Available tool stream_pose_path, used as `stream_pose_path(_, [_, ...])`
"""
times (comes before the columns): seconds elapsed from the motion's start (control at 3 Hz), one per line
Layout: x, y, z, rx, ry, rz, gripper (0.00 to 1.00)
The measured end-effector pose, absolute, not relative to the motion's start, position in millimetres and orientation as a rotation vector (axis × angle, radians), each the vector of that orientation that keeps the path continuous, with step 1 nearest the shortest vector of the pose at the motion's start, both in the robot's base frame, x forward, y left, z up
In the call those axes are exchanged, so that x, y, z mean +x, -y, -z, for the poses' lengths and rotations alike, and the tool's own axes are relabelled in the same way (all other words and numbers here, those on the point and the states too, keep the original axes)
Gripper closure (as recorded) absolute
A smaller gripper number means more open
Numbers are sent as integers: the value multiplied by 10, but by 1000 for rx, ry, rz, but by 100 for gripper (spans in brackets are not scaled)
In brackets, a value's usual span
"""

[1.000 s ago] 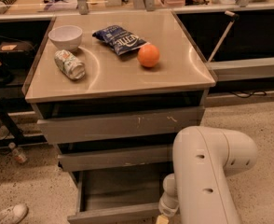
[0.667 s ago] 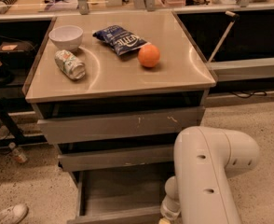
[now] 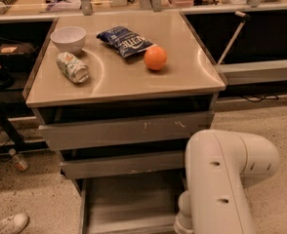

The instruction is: Open bottom drawer

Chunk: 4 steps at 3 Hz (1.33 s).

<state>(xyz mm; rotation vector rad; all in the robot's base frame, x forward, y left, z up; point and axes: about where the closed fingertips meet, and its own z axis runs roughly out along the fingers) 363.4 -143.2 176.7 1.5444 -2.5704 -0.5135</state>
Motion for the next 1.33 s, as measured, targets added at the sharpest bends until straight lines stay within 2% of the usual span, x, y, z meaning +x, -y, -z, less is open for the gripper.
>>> stream_pose_path(0.33, [3245,1726,-1967,1409,2661,457,0])
stream_pose_path(1.33, [3126,1764,-1843,1356,2620,495,0])
